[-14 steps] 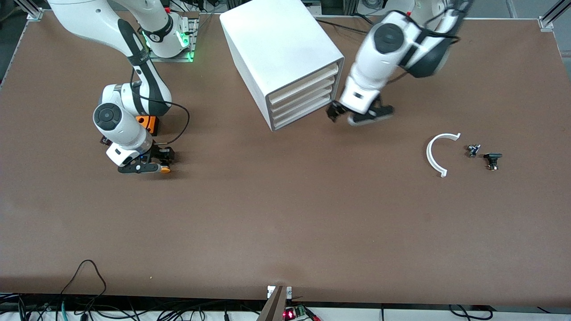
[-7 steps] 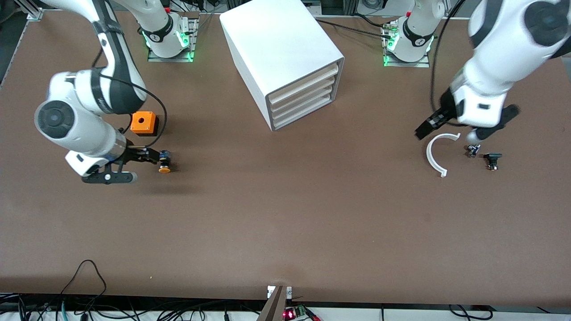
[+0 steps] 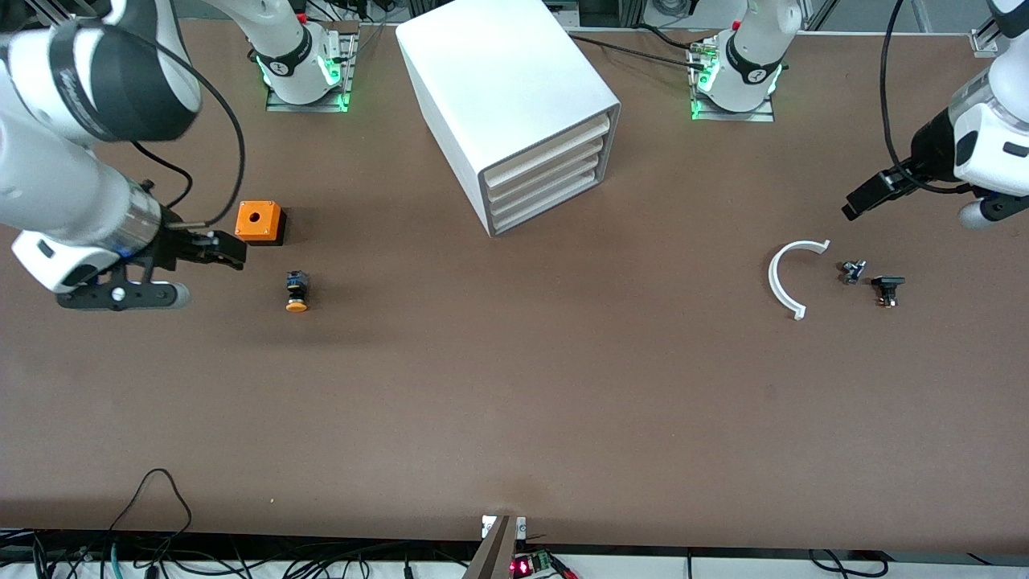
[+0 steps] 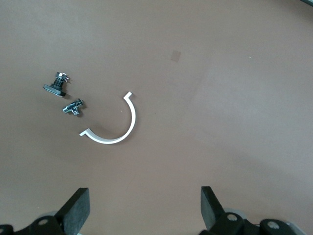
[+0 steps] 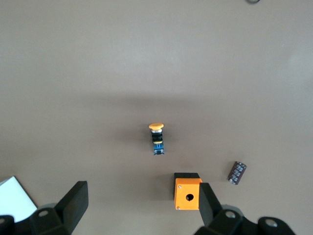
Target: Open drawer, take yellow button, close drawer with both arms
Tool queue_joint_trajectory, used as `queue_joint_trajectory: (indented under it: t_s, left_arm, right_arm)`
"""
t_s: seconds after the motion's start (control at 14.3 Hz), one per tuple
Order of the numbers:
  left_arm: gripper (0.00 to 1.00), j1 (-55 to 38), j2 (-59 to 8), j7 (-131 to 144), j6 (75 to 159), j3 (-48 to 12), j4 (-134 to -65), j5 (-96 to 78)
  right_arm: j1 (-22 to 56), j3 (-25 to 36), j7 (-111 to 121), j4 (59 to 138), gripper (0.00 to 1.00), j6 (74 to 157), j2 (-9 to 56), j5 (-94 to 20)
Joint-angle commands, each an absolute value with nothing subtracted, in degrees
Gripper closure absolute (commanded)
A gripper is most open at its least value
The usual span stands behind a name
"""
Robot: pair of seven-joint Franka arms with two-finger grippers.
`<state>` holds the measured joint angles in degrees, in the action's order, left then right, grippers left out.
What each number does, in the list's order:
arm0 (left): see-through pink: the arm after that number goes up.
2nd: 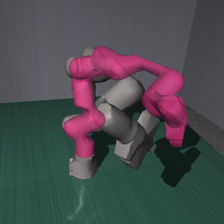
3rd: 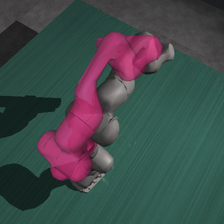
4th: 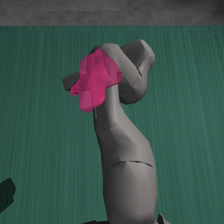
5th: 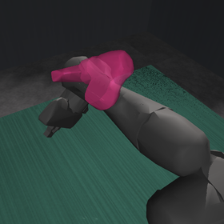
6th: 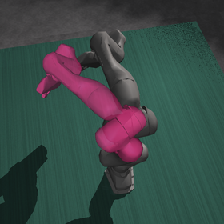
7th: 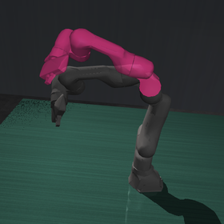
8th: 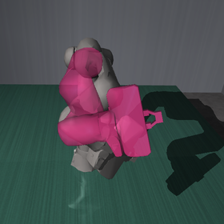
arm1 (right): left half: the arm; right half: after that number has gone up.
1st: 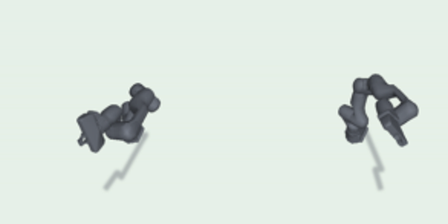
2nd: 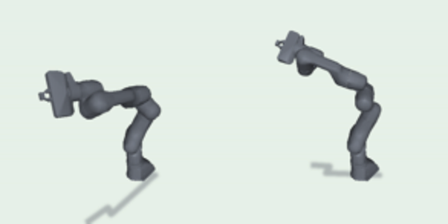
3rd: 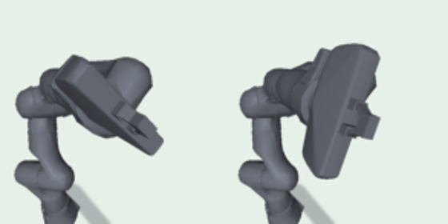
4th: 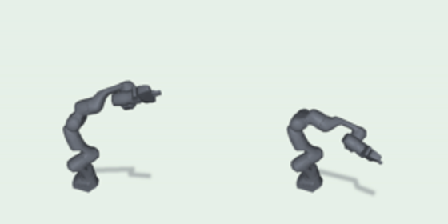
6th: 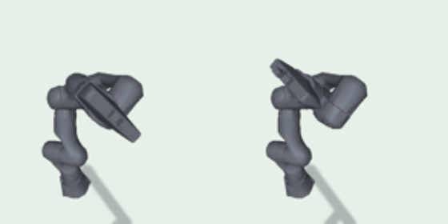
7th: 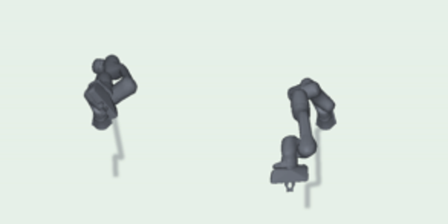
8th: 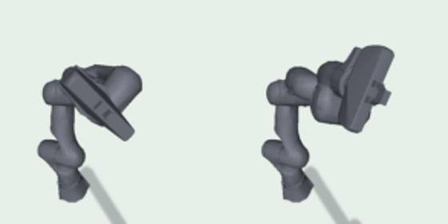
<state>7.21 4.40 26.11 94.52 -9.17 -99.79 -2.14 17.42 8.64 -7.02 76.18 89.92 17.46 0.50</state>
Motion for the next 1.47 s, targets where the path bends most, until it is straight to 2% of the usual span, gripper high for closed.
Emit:
queue_joint_trajectory:
  t_s: [0.0, 0.21, 0.35, 0.49, 0.77, 1.05, 1.4]
  left_arm:
    - [0.0, 5.7, 4.1, 24.3, 92.2, -8.4, -97.5, -2.0]
    - [0.0, 5.7, 3.3, 24.3, 92.1, -8.5, -97.5, -1.9]
    - [0.0, 5.8, 2.8, 24.1, 92.5, -8.5, -97.6, -1.8]
    - [0.0, 5.6, 2.0, 23.5, 93.0, -8.4, -97.5, -1.8]
    - [0.0, 5.5, 1.5, 16.4, 94.4, -7.6, -97.6, 1.5]
    - [0.0, 6.2, 0.5, 14.9, 94.9, -7.4, -96.9, 1.5]
    - [0.0, 6.4, 0.5, 14.3, 94.5, -7.3, -96.8, 1.4]
  right_arm:
    - [15.7, 8.4, -7.5, 71.8, 0.0, 88.1, 19.8, 1.8]
    - [12.1, 7.0, -6.9, 74.2, 0.0, 87.7, 17.7, 1.8]
    - [9.3, 2.6, -7.6, 78.0, 0.0, 88.6, 14.6, 2.8]
    - [6.1, -0.3, -7.4, 78.7, 0.0, 89.7, 14.5, 6.0]
    - [2.9, 0.6, -2.7, 89.2, 0.0, 97.6, 8.6, 5.8]
    - [2.9, 2.1, -1.0, 89.7, 0.0, 93.8, 7.5, 5.7]
    - [3.0, 3.3, -0.5, 89.7, 0.0, 92.9, 6.8, 3.4]
